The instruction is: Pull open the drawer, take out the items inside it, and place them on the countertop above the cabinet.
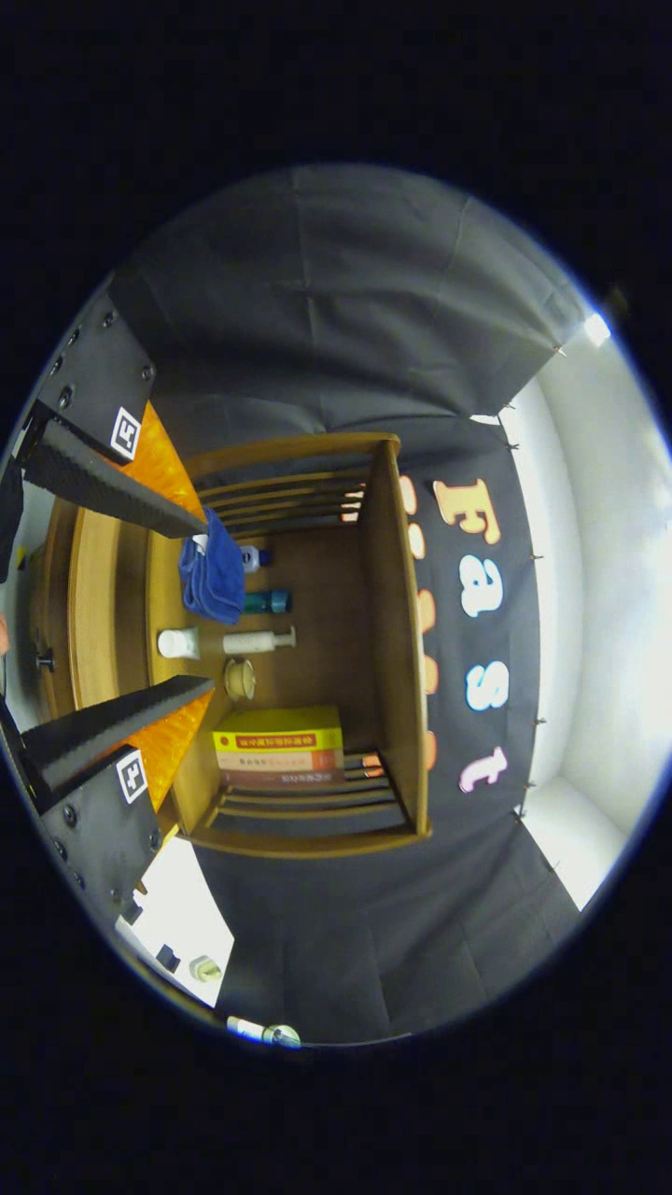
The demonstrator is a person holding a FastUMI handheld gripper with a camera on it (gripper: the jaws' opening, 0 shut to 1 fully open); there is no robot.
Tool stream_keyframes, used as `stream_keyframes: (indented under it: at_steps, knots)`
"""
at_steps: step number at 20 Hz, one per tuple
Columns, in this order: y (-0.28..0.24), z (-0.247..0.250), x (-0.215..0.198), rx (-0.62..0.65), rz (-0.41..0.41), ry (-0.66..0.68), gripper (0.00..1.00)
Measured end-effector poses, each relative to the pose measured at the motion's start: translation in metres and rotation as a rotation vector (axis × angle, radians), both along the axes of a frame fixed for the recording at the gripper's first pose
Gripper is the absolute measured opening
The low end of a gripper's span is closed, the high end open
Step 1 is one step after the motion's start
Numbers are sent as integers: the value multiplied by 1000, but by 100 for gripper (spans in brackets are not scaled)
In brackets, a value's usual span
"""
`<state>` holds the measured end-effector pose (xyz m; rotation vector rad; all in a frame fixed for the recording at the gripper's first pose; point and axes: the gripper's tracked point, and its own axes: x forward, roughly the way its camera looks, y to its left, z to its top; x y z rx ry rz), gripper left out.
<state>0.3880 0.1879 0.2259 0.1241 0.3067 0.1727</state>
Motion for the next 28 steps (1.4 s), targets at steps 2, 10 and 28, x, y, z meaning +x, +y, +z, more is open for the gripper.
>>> stream_keyframes:
  at_steps: [2,10,28]
  knots:
    - [-8,2,-9,-32,-16,-15,97]
    - [-16,8,-29,-98,-16,-58,97]
    - [-16,-50,-27,-45,-121,-22,97]
